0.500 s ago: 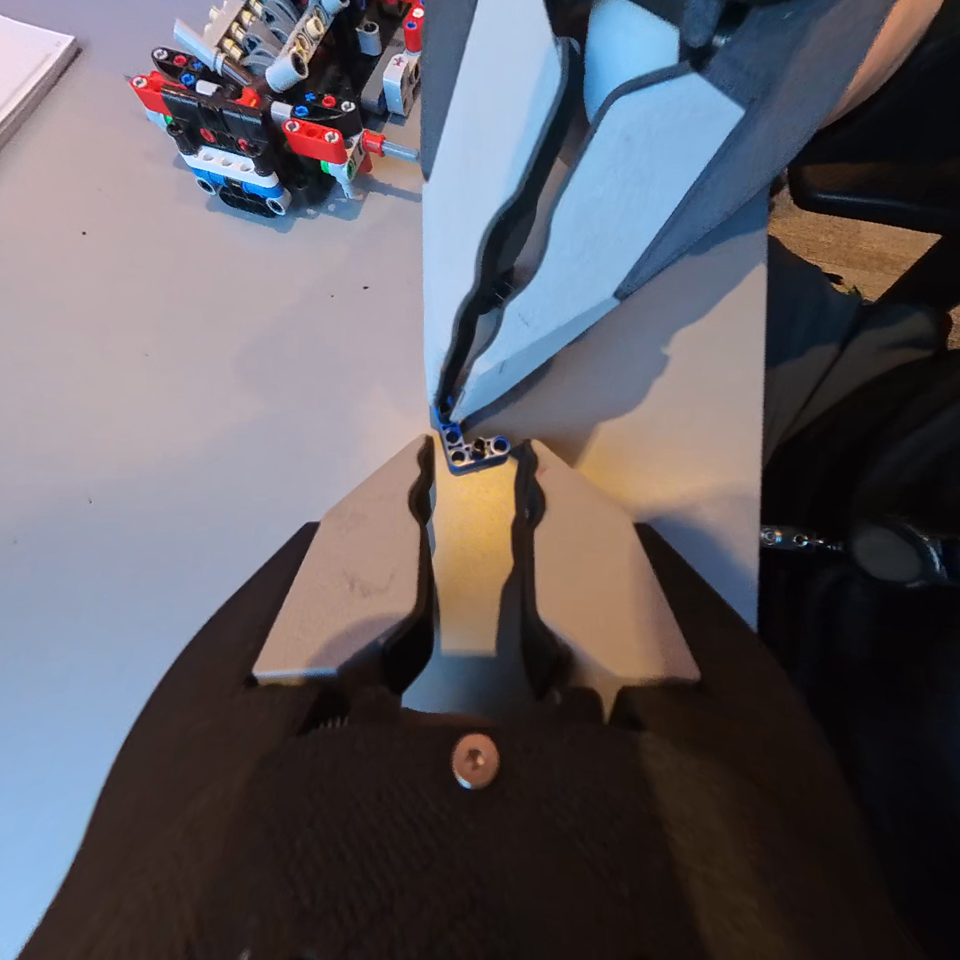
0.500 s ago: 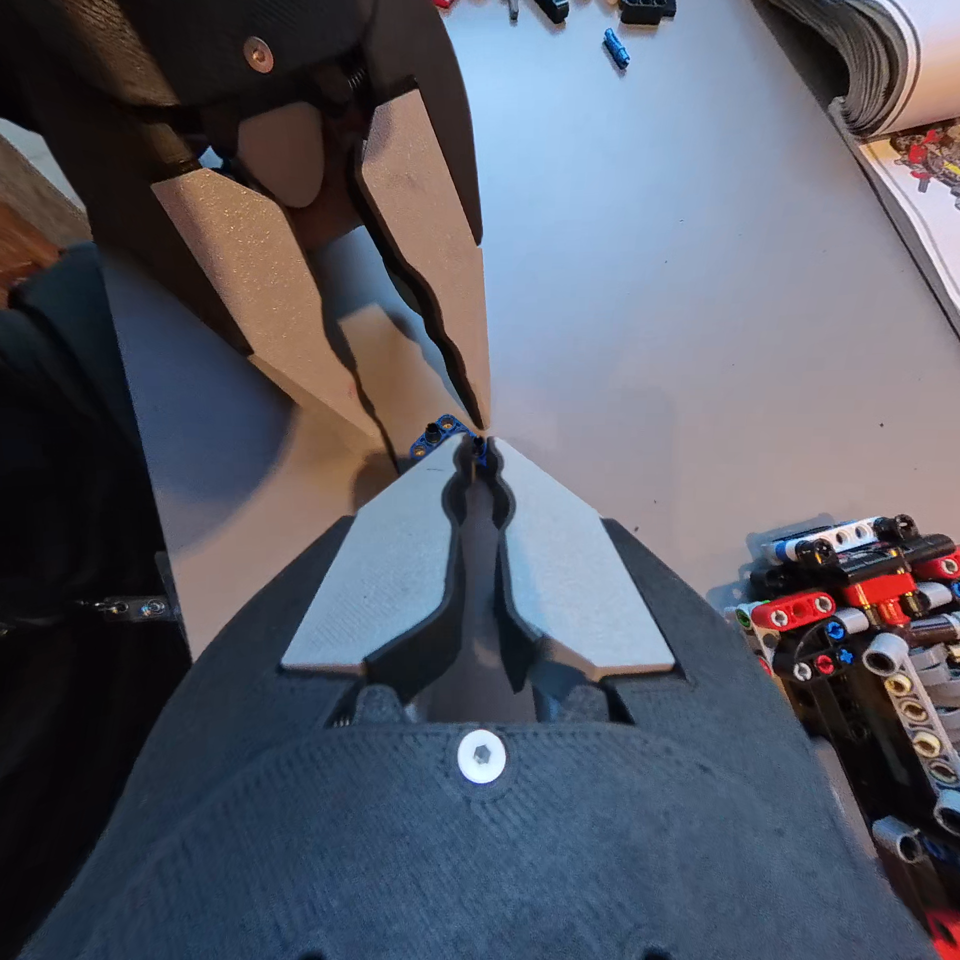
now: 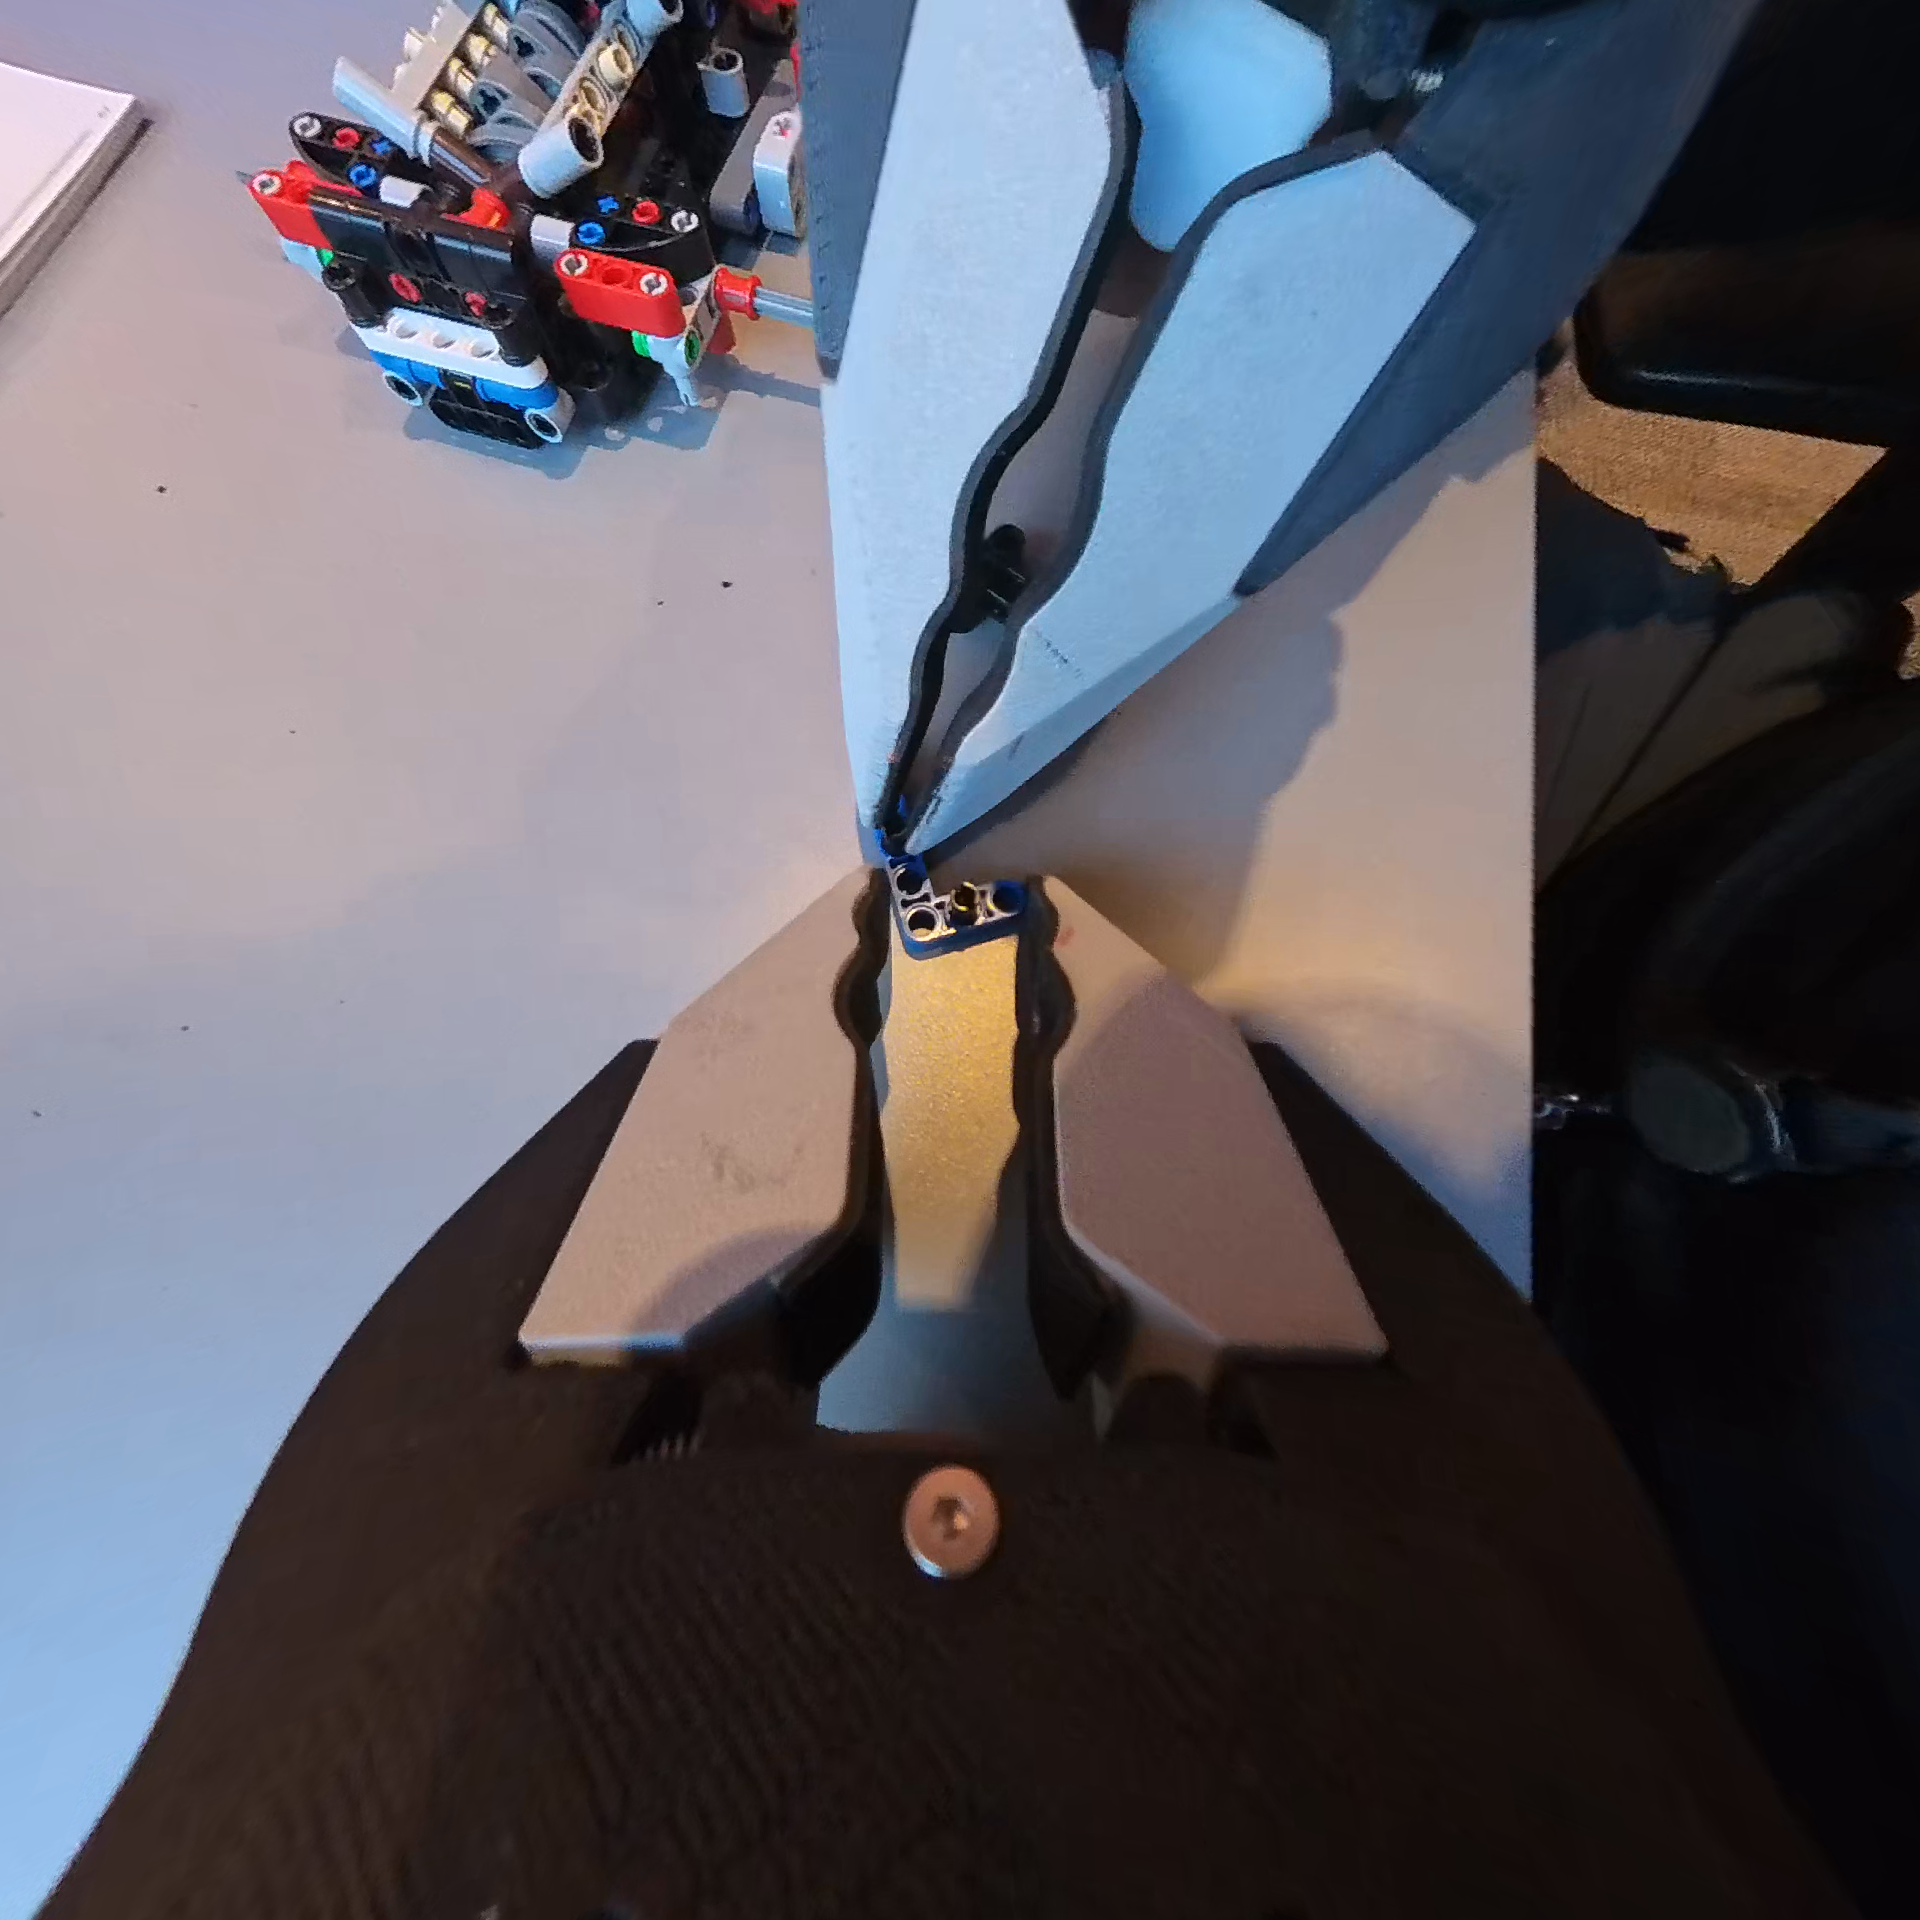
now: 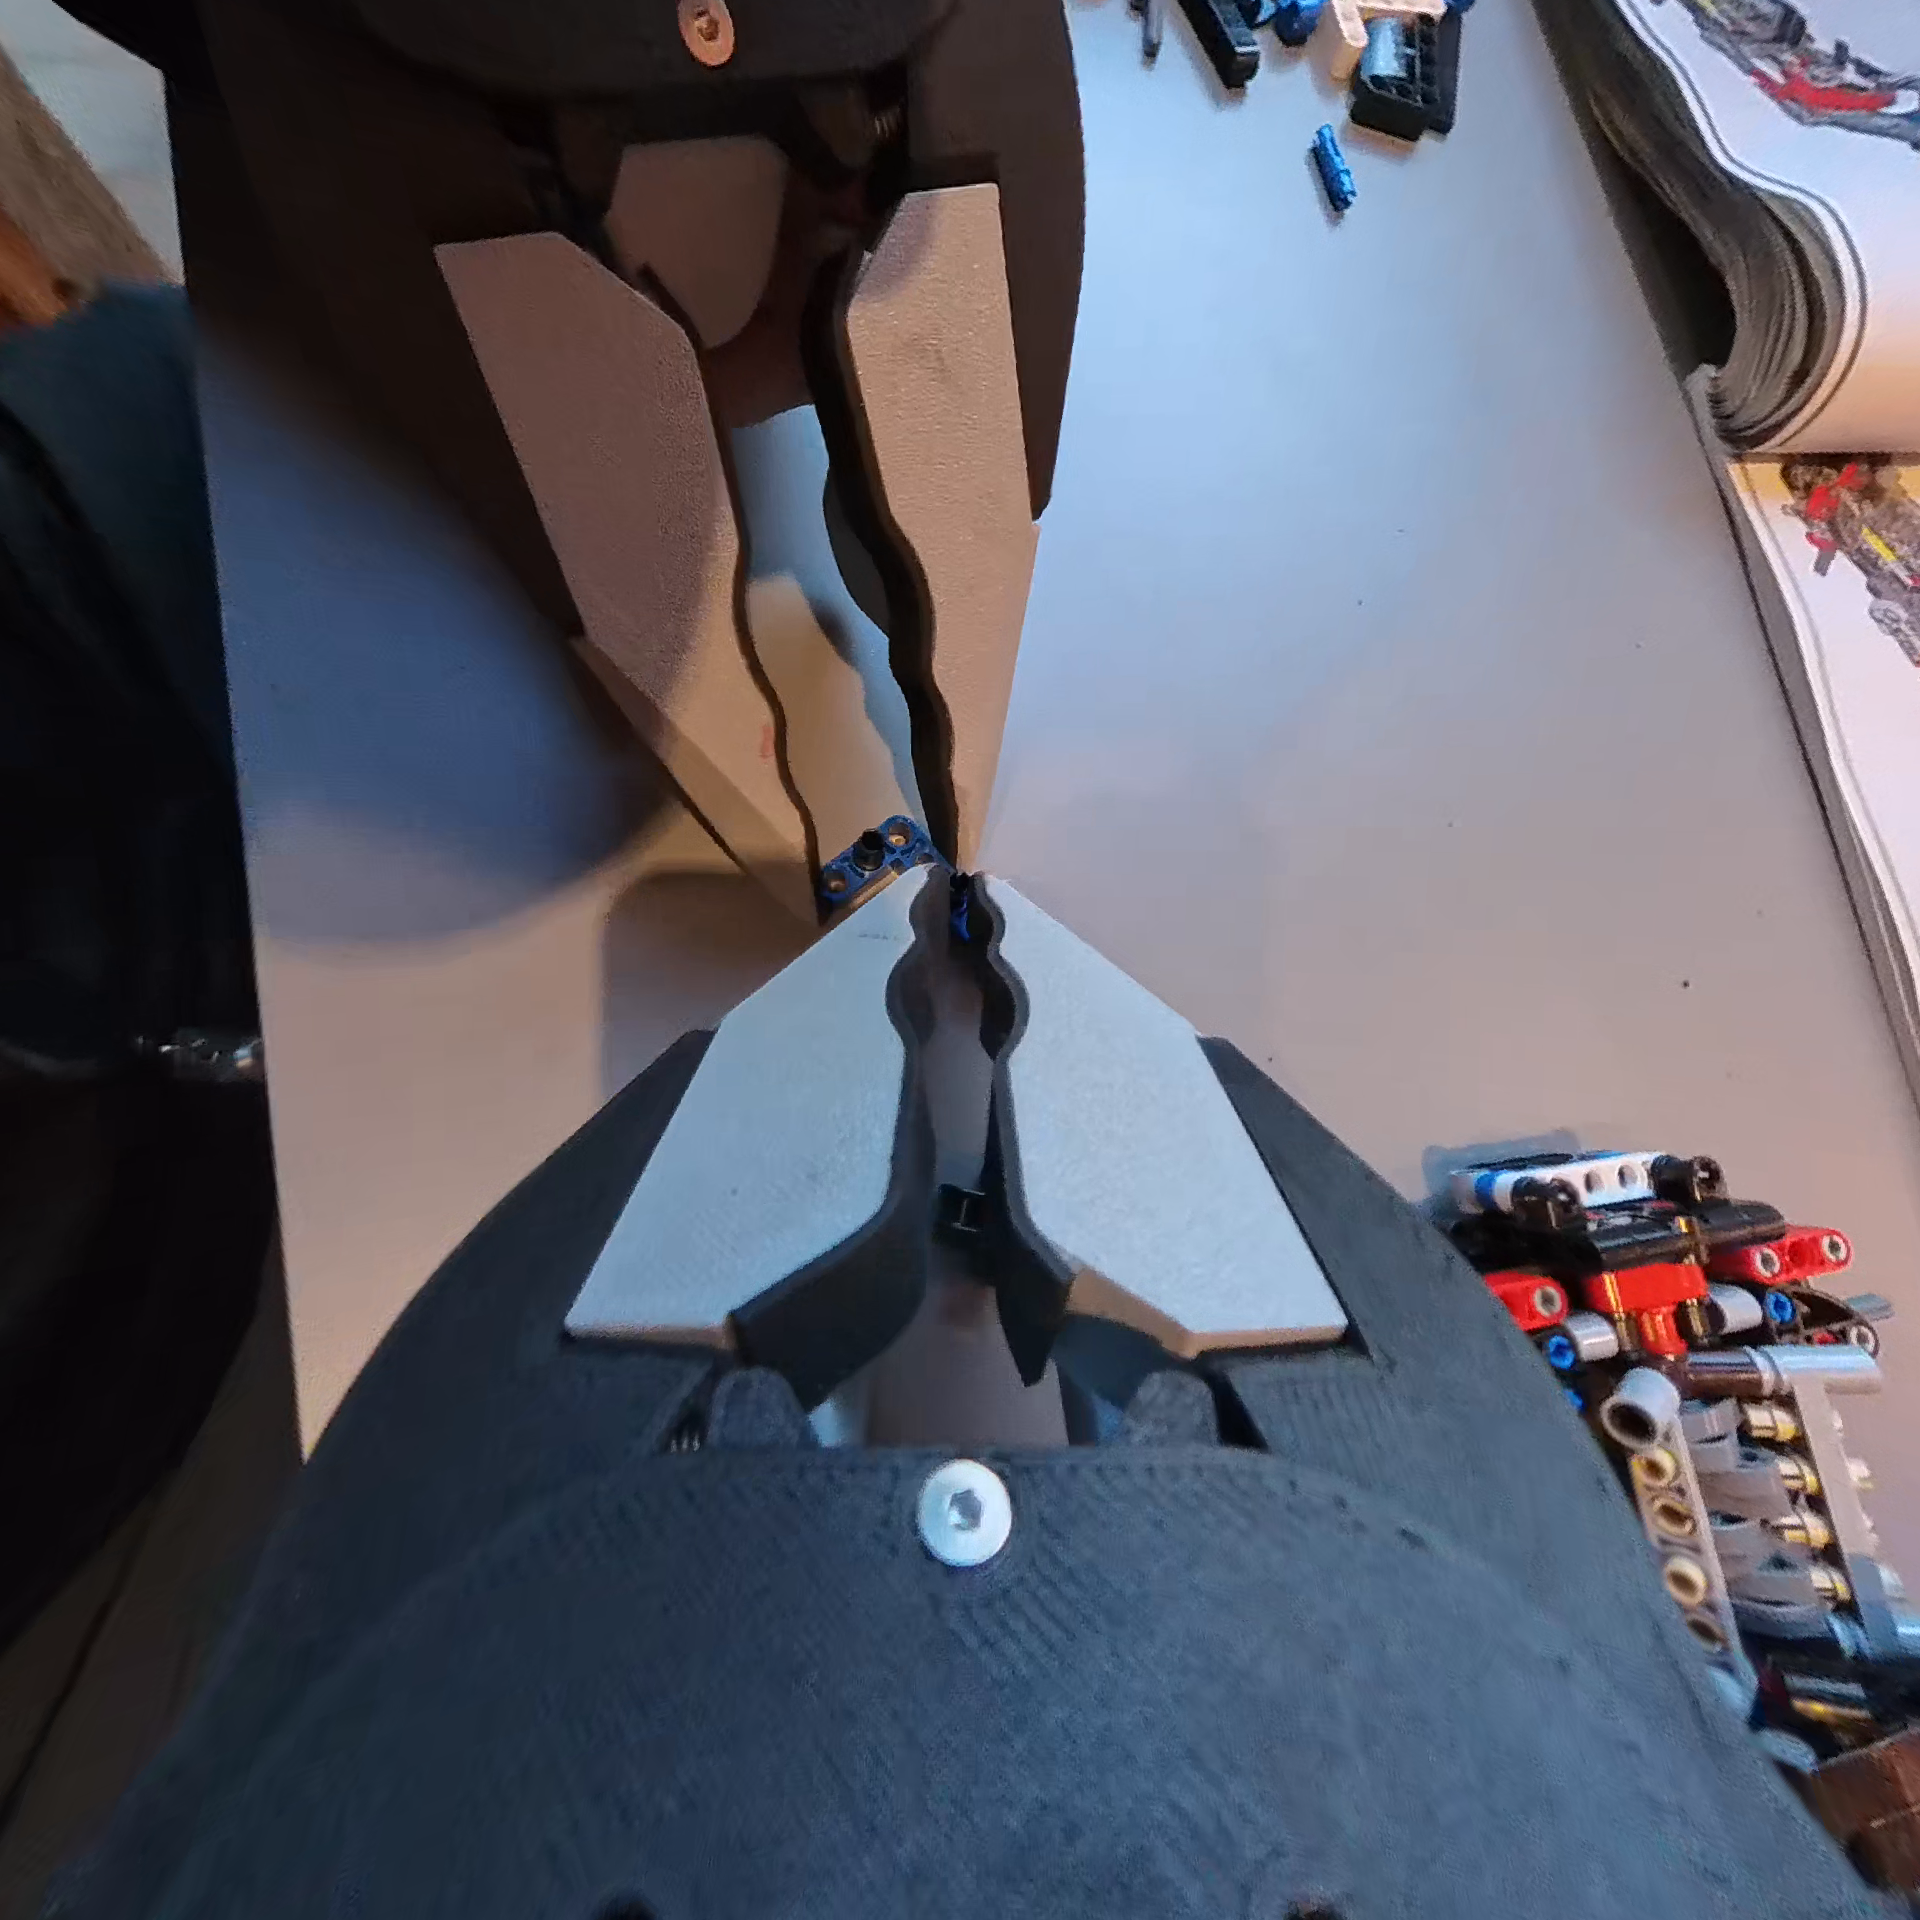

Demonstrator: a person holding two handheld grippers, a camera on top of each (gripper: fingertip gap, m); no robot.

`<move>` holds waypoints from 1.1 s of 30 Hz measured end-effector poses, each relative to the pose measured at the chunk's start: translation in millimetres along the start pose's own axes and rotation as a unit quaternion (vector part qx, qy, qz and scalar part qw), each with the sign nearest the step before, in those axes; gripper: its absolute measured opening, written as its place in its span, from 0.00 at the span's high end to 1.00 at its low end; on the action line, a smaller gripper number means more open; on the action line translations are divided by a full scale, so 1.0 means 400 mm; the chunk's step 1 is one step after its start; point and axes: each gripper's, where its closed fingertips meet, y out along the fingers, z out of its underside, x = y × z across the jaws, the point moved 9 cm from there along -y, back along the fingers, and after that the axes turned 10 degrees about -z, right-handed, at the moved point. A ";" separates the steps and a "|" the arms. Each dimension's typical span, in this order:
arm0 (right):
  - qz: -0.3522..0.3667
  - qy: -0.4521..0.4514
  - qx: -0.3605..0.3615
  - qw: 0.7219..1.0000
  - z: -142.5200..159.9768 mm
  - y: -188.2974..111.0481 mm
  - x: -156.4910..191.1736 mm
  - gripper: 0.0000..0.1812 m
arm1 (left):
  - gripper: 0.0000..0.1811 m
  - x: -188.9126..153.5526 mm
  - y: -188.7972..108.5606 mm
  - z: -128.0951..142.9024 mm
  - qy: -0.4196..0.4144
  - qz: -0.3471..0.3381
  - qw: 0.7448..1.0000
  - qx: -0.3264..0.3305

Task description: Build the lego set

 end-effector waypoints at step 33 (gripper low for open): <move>-0.050 0.071 -0.057 0.995 0.025 -0.005 -0.026 0.99 | 0.87 0.002 0.006 -0.004 -0.003 0.000 1.000 -0.002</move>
